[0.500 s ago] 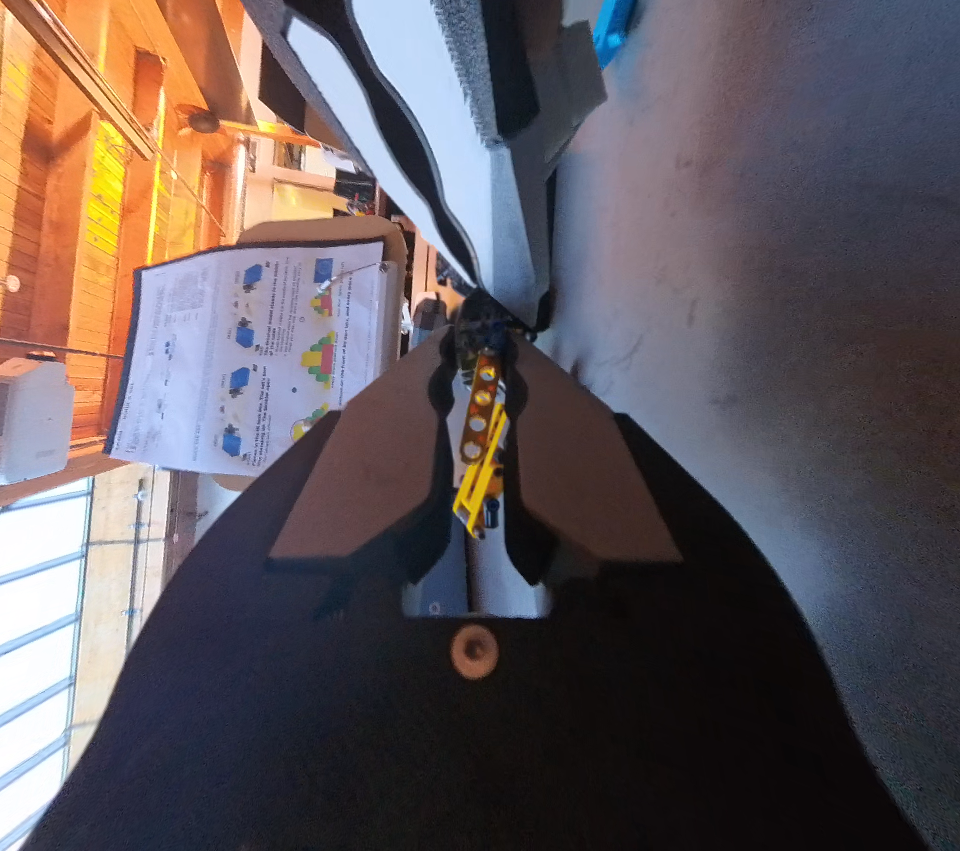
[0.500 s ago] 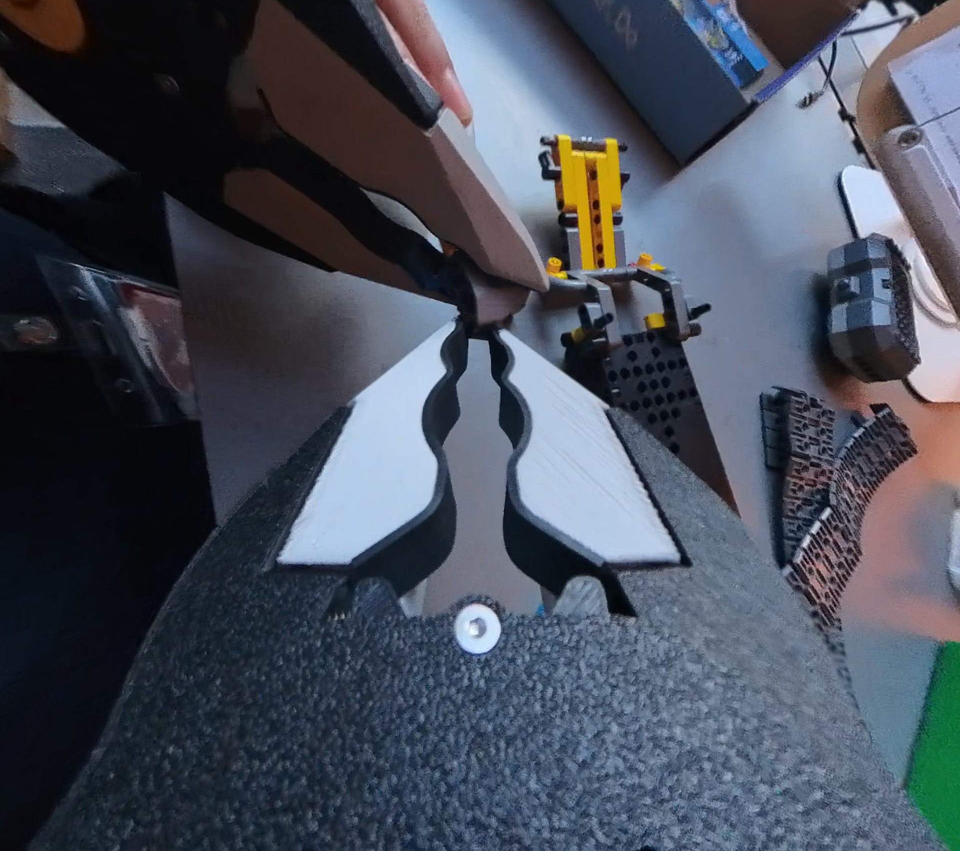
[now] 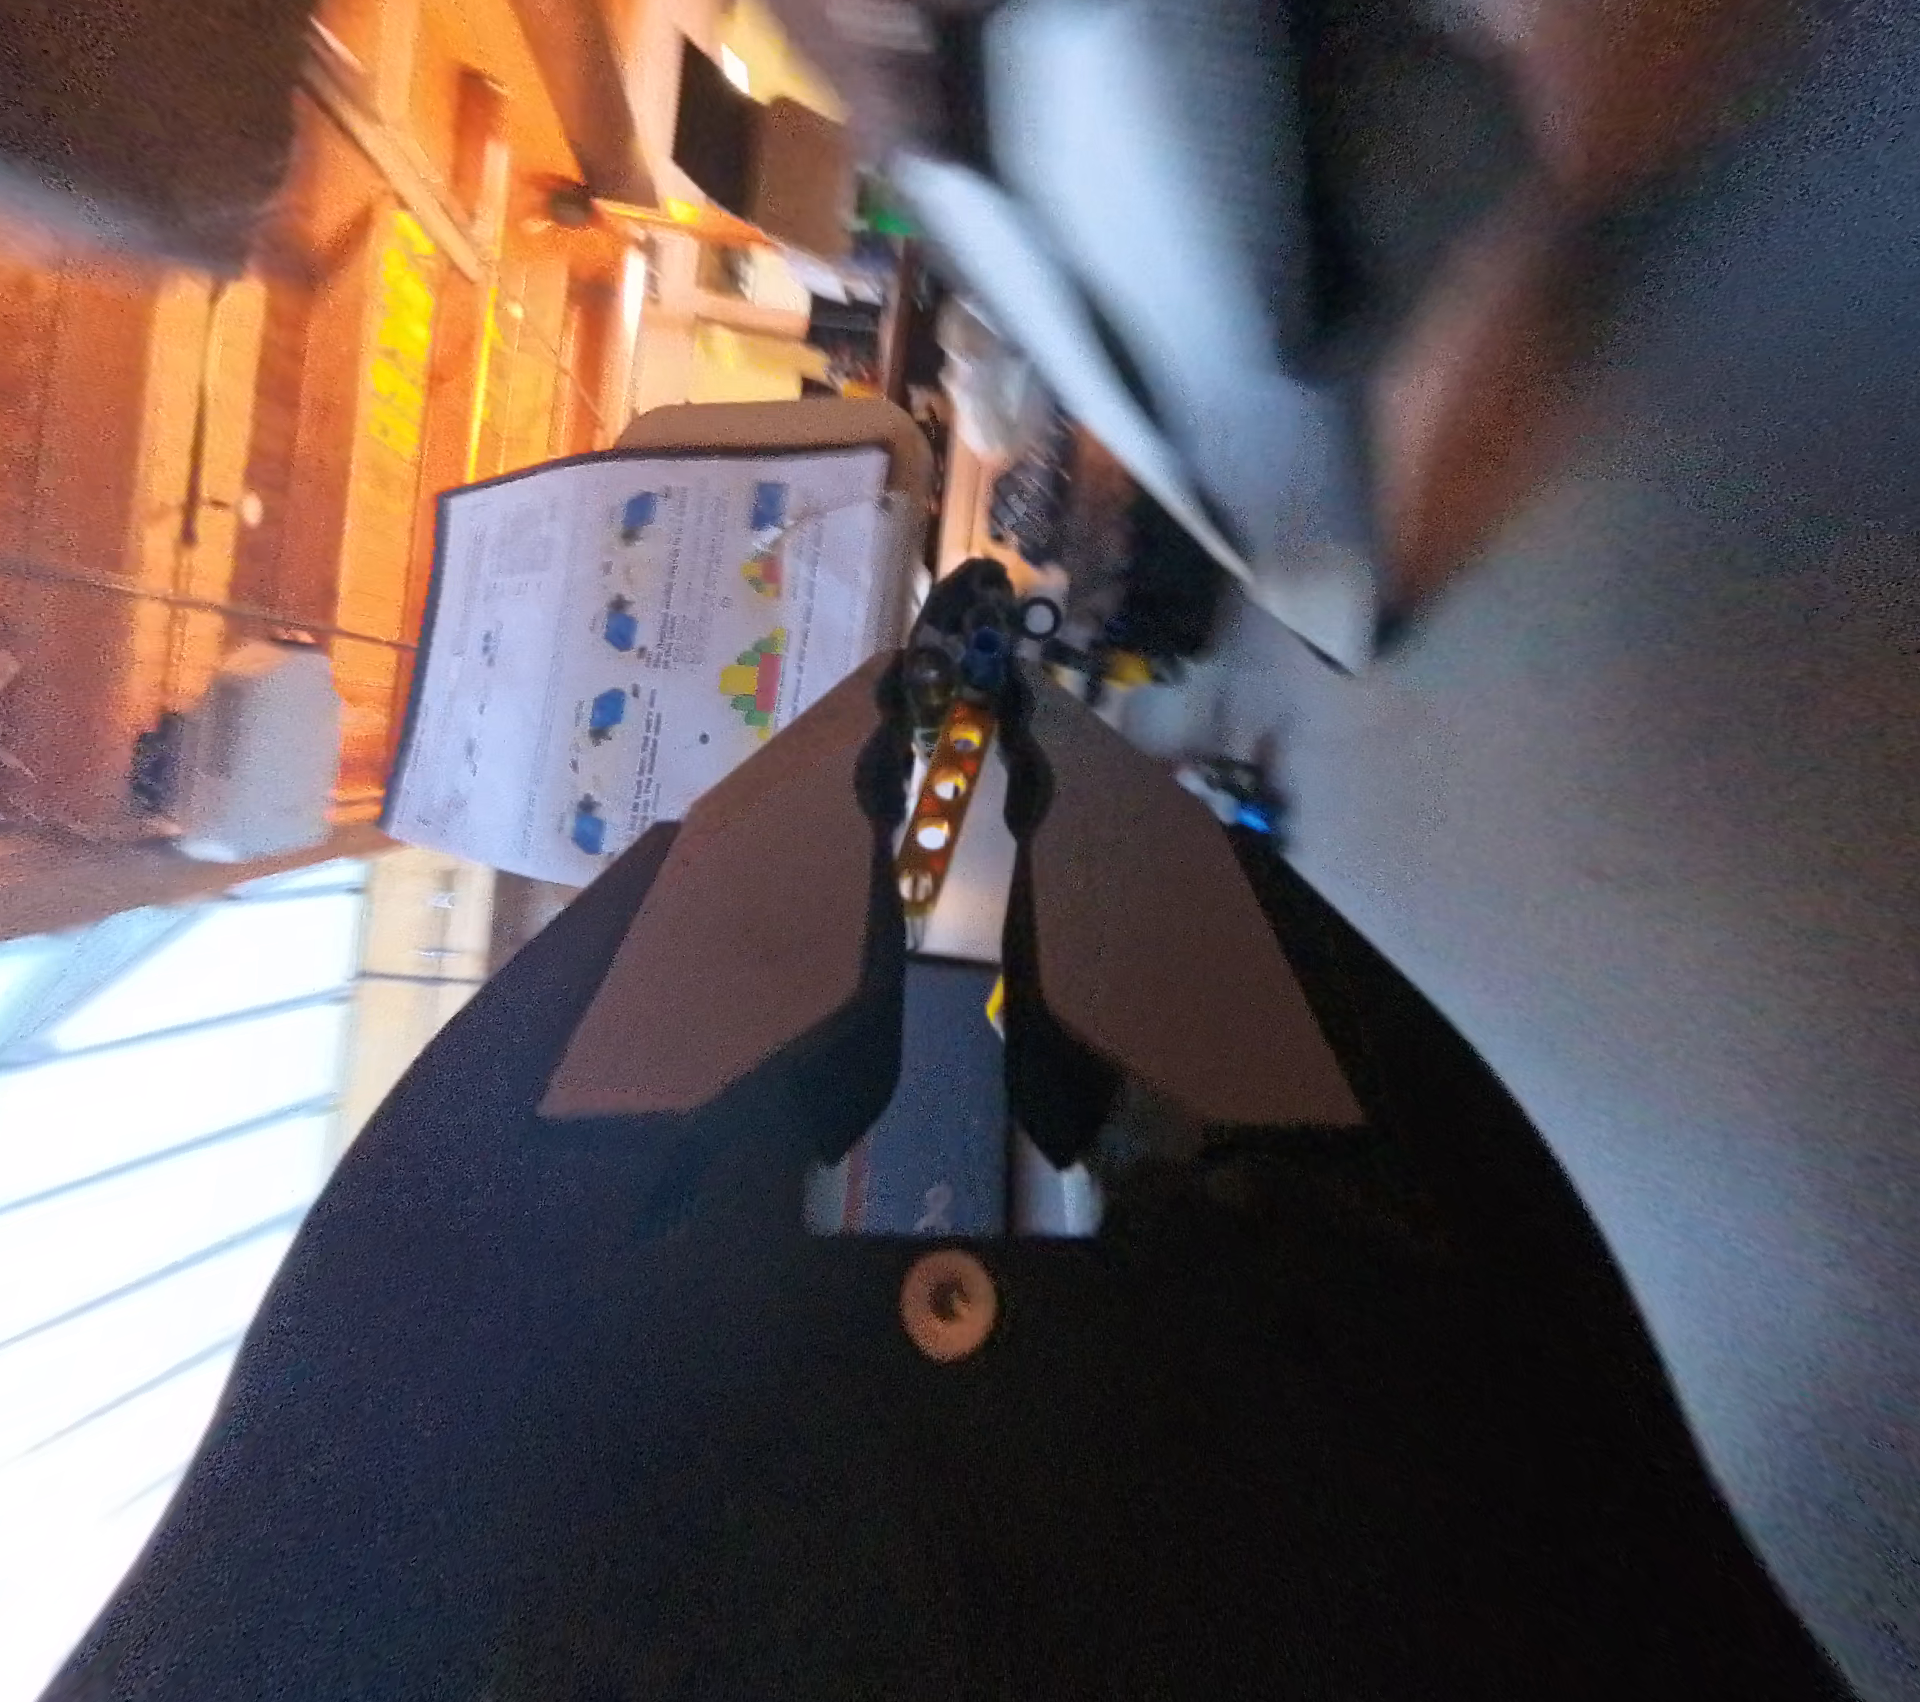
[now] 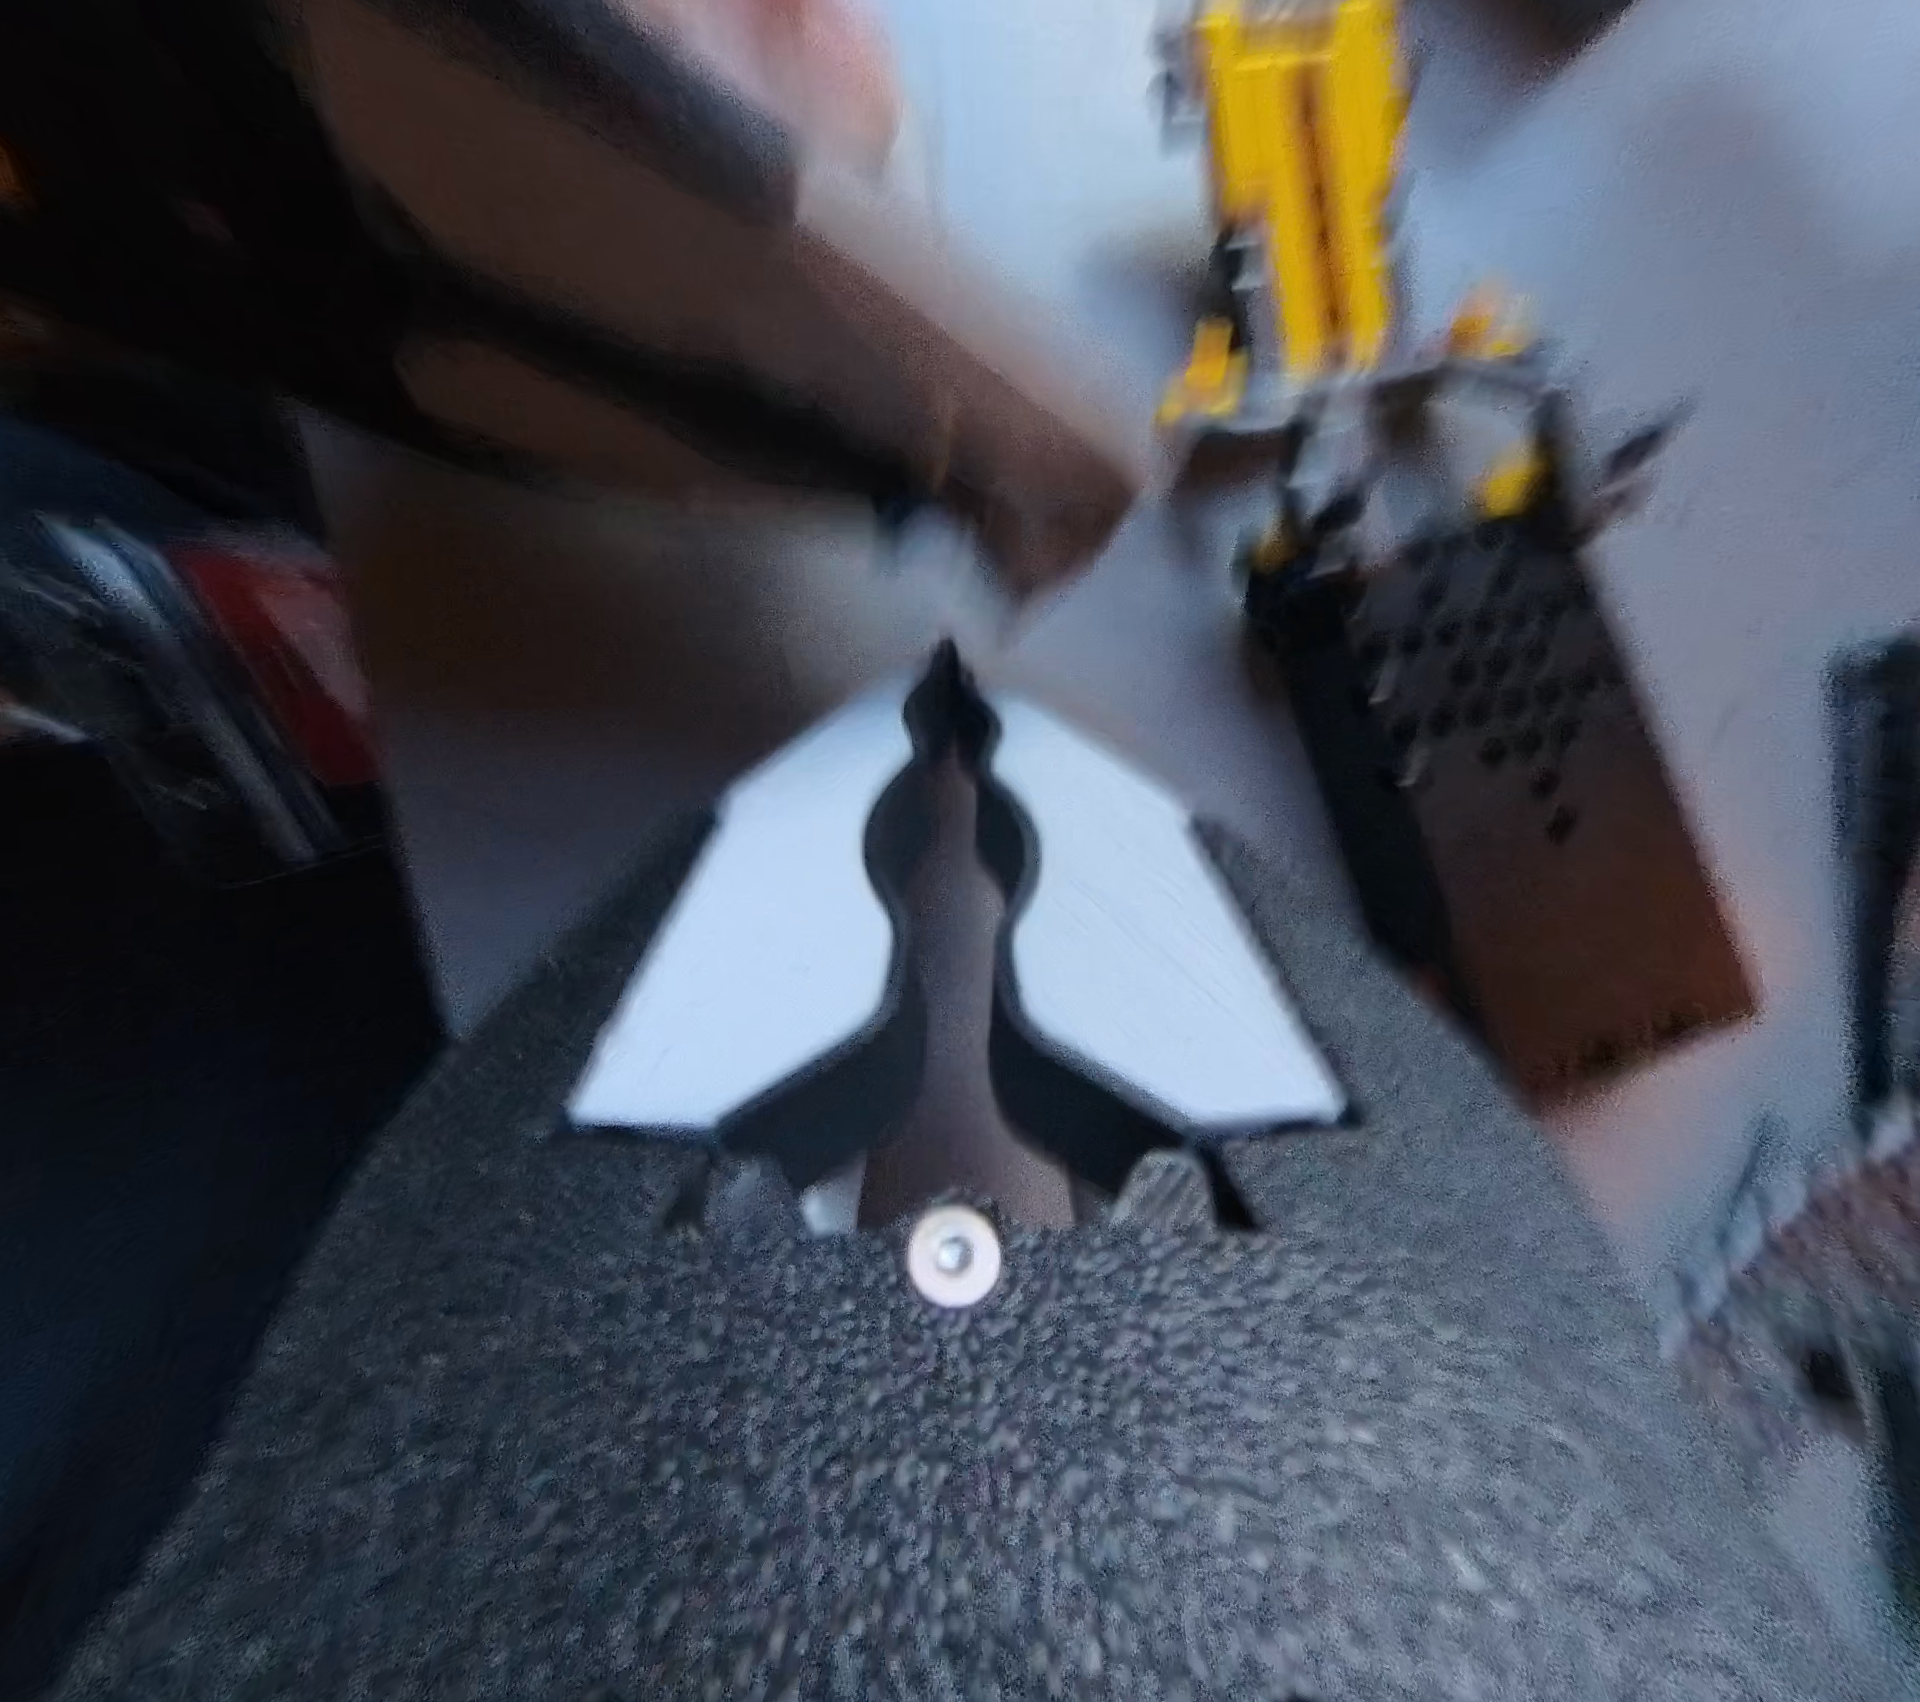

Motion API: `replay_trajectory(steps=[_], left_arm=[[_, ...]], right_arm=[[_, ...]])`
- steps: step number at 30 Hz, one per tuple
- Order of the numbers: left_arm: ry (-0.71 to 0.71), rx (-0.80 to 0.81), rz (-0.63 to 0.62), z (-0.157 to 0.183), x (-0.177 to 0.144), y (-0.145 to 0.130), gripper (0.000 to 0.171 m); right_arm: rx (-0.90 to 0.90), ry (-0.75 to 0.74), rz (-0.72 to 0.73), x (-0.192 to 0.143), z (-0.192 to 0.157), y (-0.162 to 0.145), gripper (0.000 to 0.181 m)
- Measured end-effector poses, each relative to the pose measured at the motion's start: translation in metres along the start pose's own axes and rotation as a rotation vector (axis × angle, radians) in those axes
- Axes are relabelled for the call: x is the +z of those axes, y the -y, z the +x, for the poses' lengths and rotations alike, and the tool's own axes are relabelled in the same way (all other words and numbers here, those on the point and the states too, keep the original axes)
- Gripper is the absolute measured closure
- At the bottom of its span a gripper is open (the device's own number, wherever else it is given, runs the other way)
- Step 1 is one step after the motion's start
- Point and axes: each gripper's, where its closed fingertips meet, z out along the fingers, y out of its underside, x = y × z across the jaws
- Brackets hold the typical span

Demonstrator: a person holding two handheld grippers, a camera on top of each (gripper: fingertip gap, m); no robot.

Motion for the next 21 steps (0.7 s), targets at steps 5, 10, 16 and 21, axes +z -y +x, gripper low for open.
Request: replay_trajectory(steps=[5,10,16,21], left_arm=[[-0.209,-0.39,0.011,0.005,0.011,-0.016,0.157],[-0.198,-0.46,0.083,-0.004,0.005,-0.007,0.157],[-0.204,-0.502,0.113,-0.005,0.002,-0.002,0.157],[-0.193,-0.53,0.134,-0.01,0.0,0.001,0.158]], right_arm=[[-0.022,-0.061,0.059,0.01,0.004,0.009,0.181],[0.097,0.001,0.217,-0.01,0.014,0.025,0.181],[0.387,0.256,0.513,-0.05,0.022,0.057,0.169],[0.472,0.358,0.561,-0.052,0.019,0.062,0.167]])
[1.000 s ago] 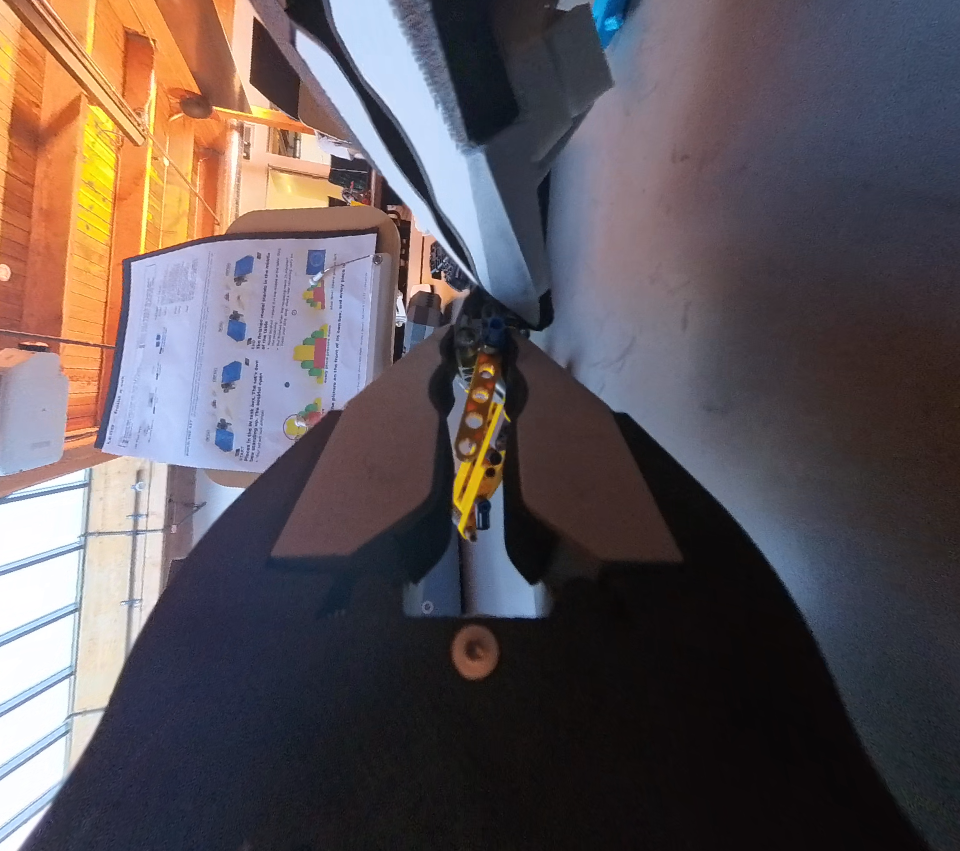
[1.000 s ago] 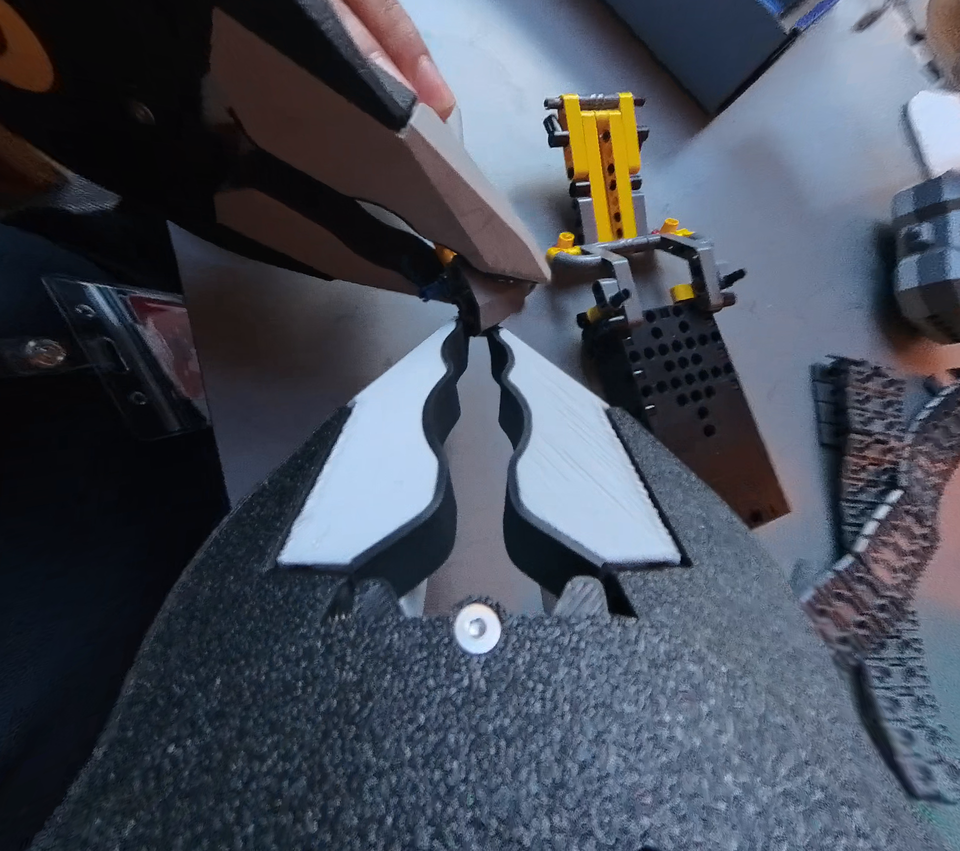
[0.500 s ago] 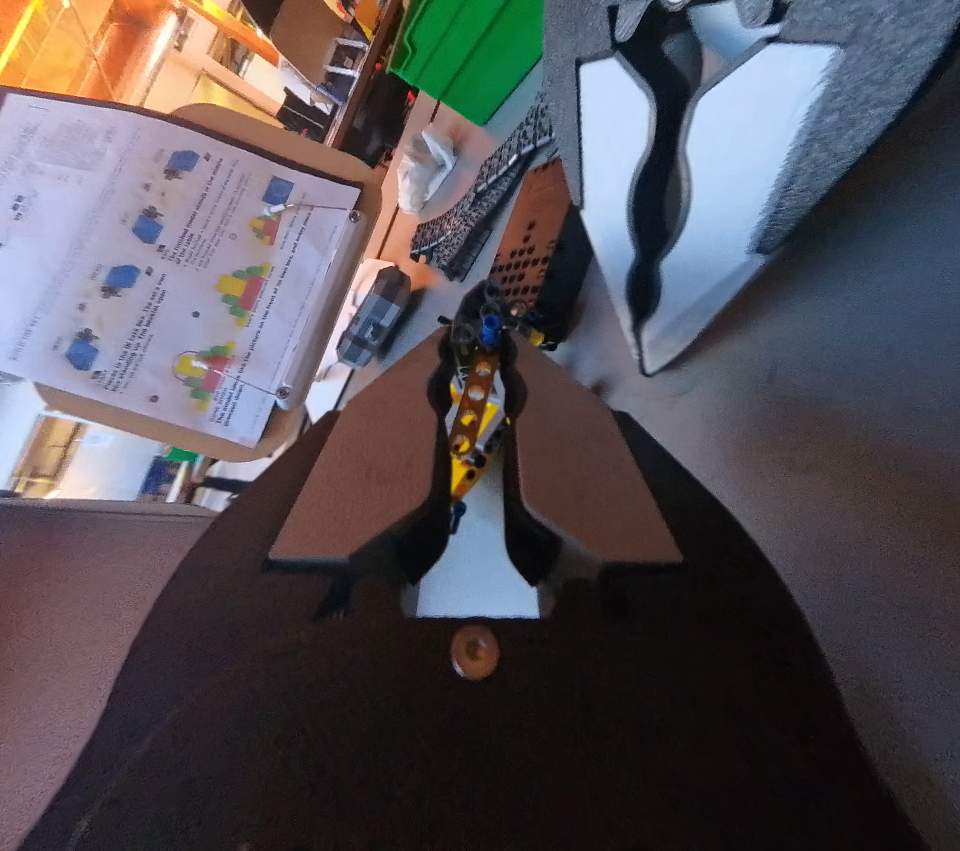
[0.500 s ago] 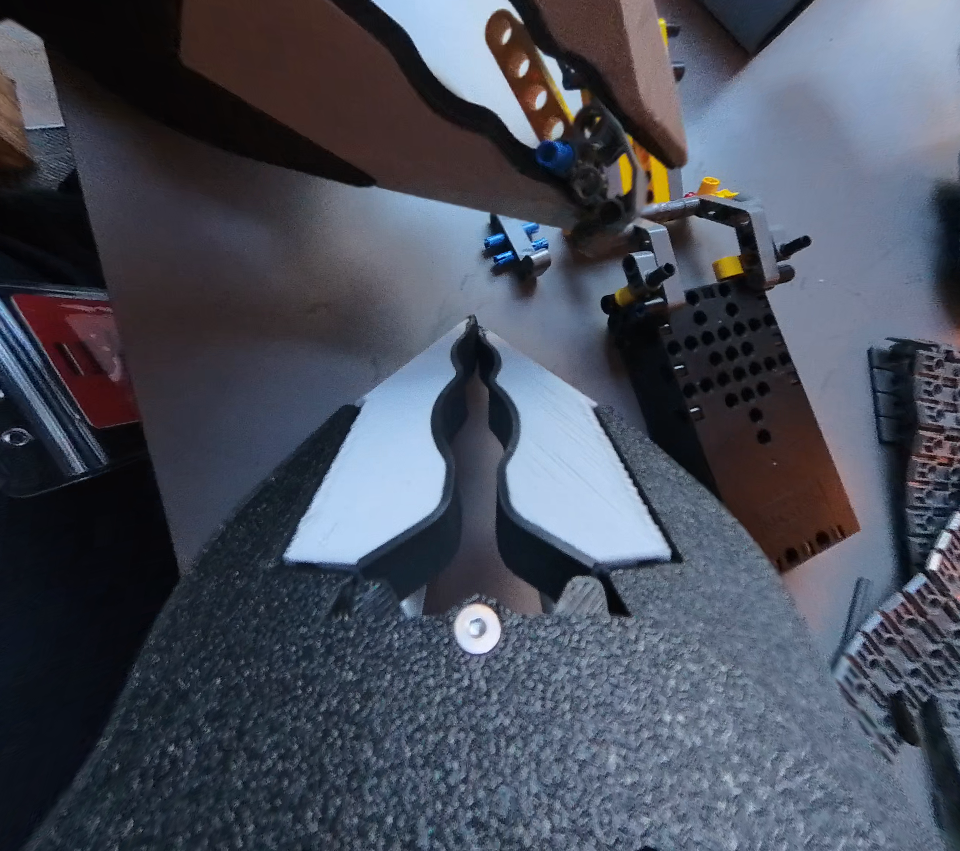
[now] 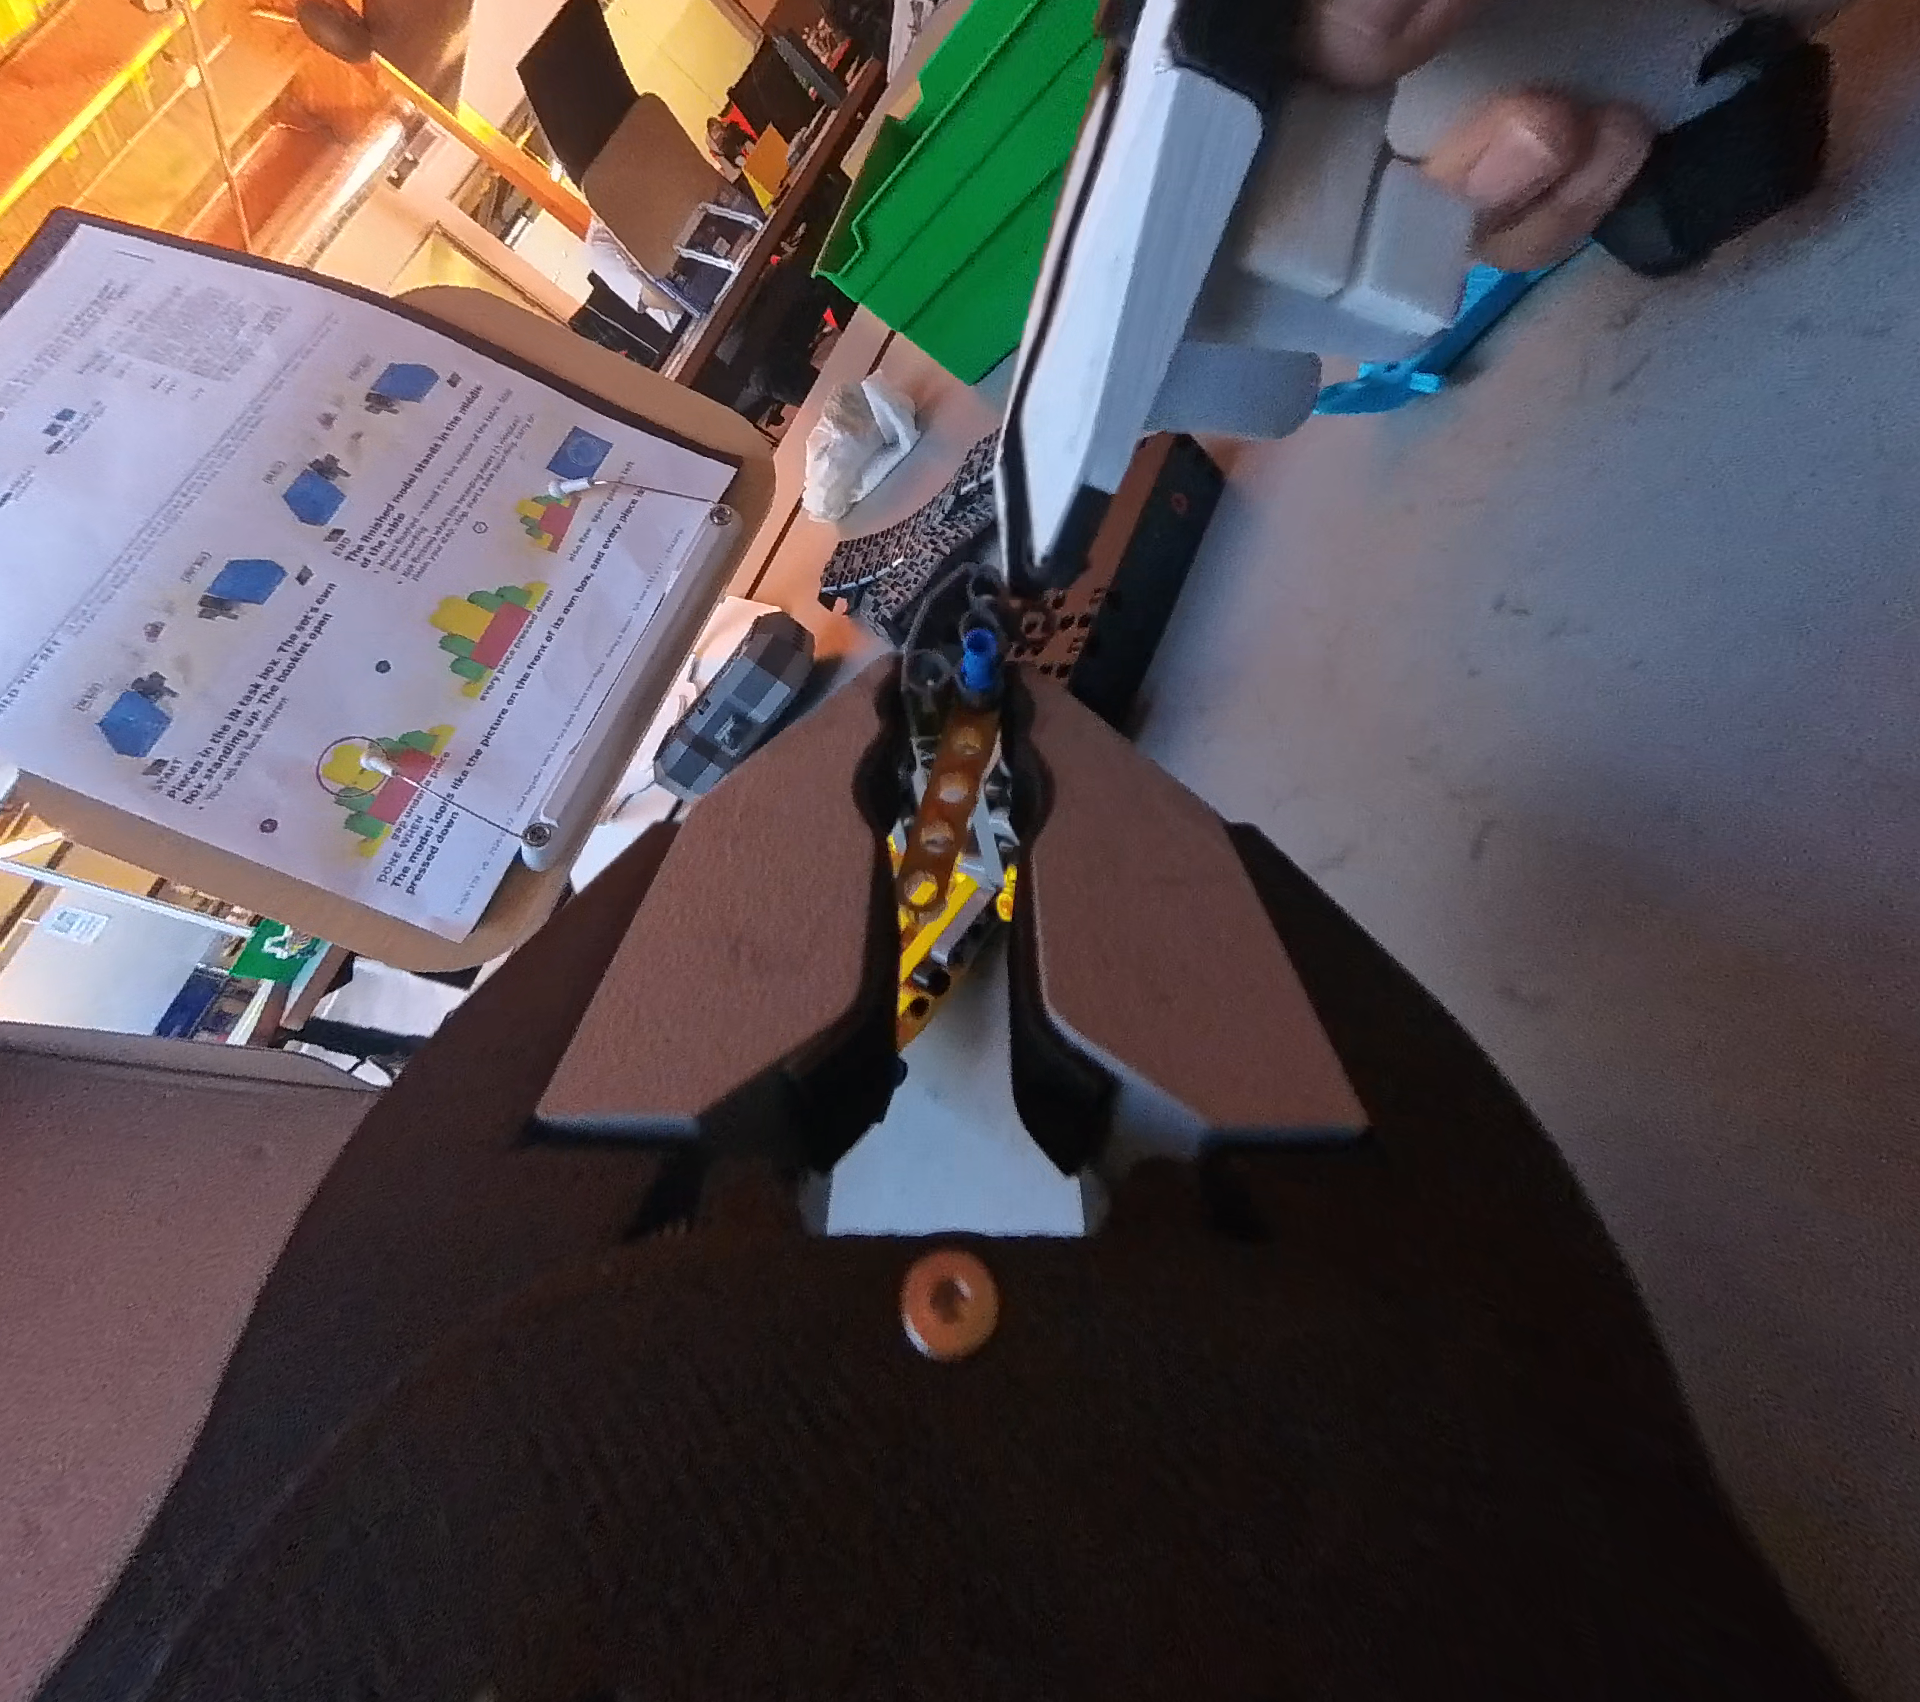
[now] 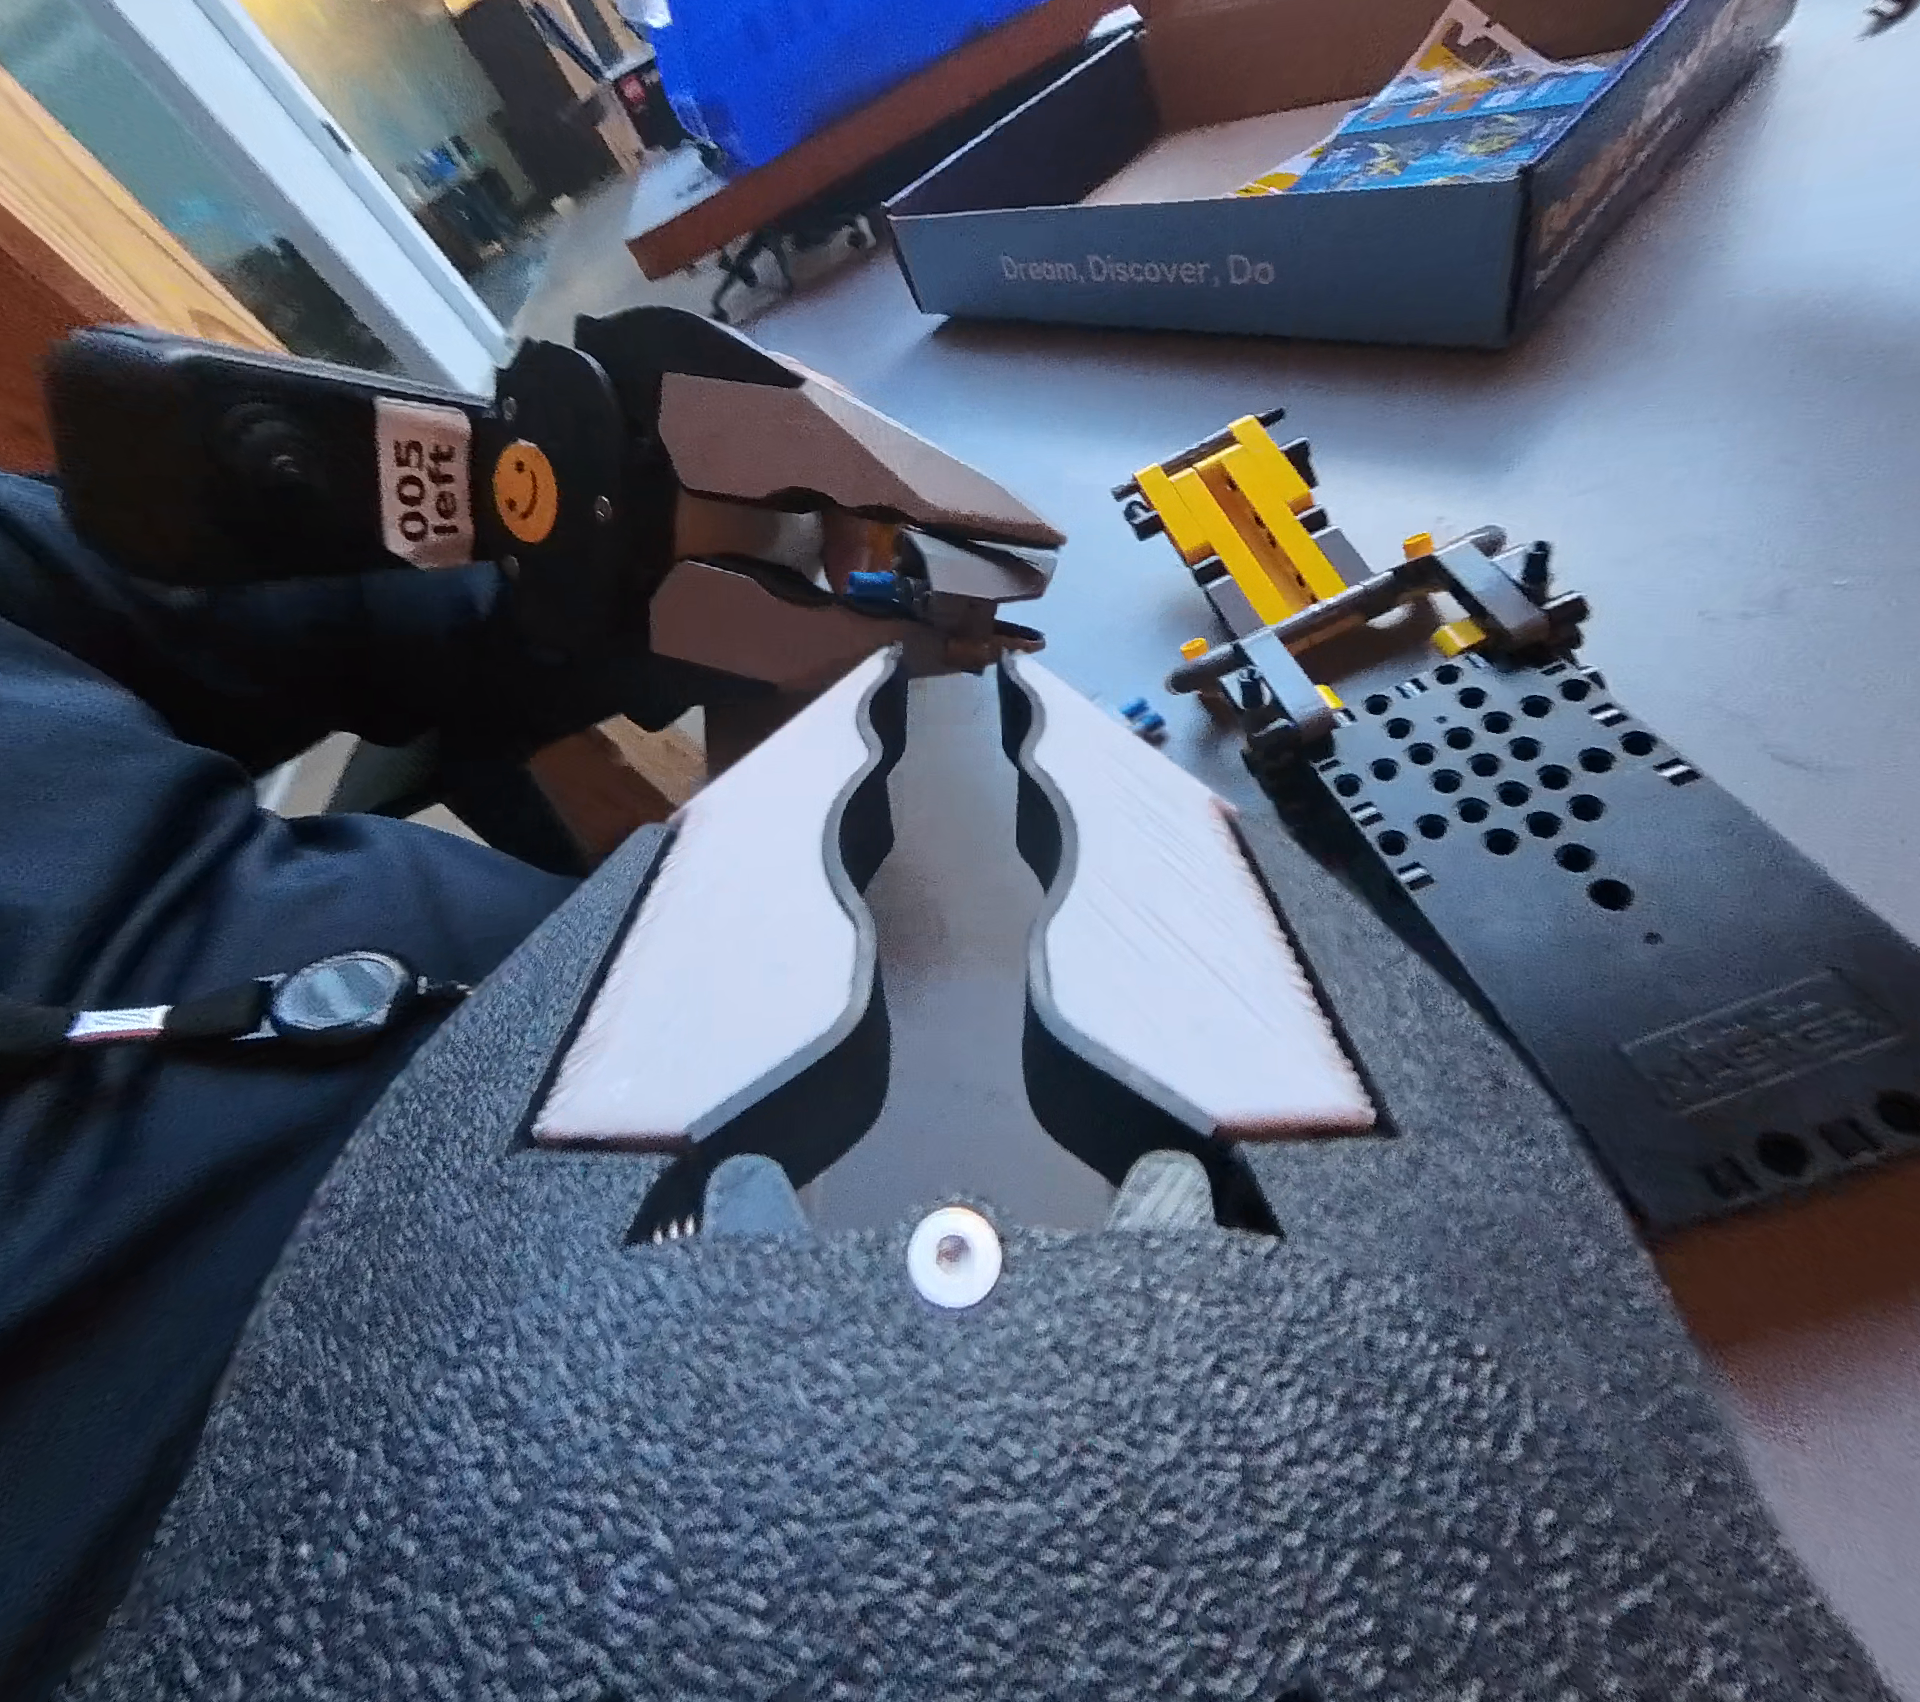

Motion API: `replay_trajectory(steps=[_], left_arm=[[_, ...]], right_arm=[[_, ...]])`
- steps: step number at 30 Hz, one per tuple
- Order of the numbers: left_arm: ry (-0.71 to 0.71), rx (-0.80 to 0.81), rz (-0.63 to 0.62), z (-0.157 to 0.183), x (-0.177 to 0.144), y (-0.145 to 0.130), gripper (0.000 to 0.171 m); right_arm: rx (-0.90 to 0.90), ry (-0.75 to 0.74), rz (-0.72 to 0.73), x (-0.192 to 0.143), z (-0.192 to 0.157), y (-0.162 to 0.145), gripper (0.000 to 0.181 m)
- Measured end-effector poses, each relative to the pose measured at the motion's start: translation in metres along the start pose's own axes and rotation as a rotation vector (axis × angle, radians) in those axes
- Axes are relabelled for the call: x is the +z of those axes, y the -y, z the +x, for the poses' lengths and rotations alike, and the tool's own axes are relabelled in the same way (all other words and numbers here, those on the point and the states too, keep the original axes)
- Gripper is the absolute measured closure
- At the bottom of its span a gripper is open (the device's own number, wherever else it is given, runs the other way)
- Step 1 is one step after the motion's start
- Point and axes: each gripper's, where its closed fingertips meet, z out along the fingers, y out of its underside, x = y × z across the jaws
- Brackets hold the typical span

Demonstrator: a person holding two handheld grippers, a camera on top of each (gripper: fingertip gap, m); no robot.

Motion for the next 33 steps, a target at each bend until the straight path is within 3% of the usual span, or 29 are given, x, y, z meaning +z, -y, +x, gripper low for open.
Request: replay_trajectory(steps=[7,14,19,22,27,33], left_arm=[[0.013,-0.012,0.024,-0.001,-0.001,0.007,0.158],[-0.057,-0.161,0.036,-0.002,-0.001,0.003,0.158],[-0.095,-0.231,0.06,-0.003,-0.003,0.005,0.158],[-0.148,-0.231,0.05,0.004,-0.003,0.002,0.158],[-0.147,-0.069,-0.077,0.019,0.006,-0.015,0.158],[-0.108,0.078,-0.198,0.027,0.013,-0.028,0.158]], right_arm=[[0.132,0.06,0.058,0.003,0.001,0.002,0.175],[0.23,0.082,0.165,0.009,0.002,0.008,0.174],[0.164,0.045,0.174,0.01,0.001,0.01,0.176],[0.037,-0.012,0.101,0.011,0.001,0.003,0.178],[-0.191,-0.143,-0.119,0.013,0.015,-0.022,0.179],[-0.273,-0.226,-0.296,0.014,0.025,-0.043,0.18]])
